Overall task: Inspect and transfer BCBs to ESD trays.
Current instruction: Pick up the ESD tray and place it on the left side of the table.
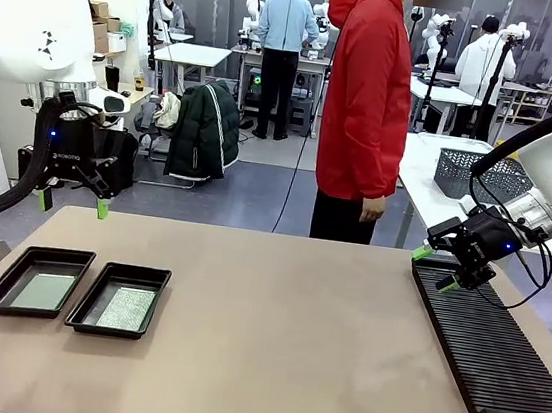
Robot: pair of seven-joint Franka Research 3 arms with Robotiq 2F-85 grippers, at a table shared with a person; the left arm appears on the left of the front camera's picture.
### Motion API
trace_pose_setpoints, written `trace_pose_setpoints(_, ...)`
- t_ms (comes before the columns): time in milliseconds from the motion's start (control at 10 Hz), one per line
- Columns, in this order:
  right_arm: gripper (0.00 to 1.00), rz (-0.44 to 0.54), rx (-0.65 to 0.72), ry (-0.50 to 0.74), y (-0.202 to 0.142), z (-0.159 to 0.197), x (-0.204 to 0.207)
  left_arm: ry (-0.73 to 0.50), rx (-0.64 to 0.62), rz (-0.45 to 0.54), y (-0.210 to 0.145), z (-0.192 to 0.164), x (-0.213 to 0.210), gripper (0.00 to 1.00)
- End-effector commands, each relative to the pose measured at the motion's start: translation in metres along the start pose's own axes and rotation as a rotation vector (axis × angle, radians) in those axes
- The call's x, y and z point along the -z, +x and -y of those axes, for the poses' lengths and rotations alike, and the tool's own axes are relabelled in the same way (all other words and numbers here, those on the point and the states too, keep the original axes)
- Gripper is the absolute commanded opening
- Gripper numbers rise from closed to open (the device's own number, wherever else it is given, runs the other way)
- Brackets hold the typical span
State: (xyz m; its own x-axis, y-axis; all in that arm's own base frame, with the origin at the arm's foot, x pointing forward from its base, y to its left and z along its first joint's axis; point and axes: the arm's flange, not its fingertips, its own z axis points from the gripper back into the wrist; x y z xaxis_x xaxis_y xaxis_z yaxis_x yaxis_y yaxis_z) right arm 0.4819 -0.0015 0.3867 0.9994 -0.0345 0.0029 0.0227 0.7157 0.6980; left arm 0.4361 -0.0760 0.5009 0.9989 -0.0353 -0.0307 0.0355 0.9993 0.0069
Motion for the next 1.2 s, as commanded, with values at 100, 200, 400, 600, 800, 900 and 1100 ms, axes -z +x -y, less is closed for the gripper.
trace_pose_setpoints(100,1.00,0.002,0.015,-0.024,0.0005,-0.0019,0.0000,-0.001,0.001,0.008,0.0008,0.0003,0.0037,1.00)
trace_pose_setpoints(200,1.00,0.002,0.015,-0.024,0.0005,-0.0019,0.0000,-0.001,0.001,0.008,0.0008,0.0003,0.0037,1.00)
trace_pose_setpoints(400,1.00,0.002,0.015,-0.024,0.0005,-0.0019,0.0000,-0.001,0.001,0.008,0.0008,0.0003,0.0037,1.00)
trace_pose_setpoints(600,1.00,0.002,0.015,-0.024,0.0005,-0.0019,0.0000,-0.001,0.001,0.008,0.0008,0.0003,0.0037,1.00)
trace_pose_setpoints(800,1.00,0.002,0.015,-0.024,0.0005,-0.0019,0.0000,-0.001,0.001,0.008,0.0008,0.0003,0.0037,1.00)
trace_pose_setpoints(900,1.00,0.002,0.015,-0.024,0.0005,-0.0019,0.0000,-0.001,0.001,0.008,0.0008,0.0003,0.0037,1.00)
trace_pose_setpoints(1100,1.00,0.002,0.015,-0.024,0.0005,-0.0019,0.0000,-0.001,0.001,0.008,0.0008,0.0003,0.0037,1.00)
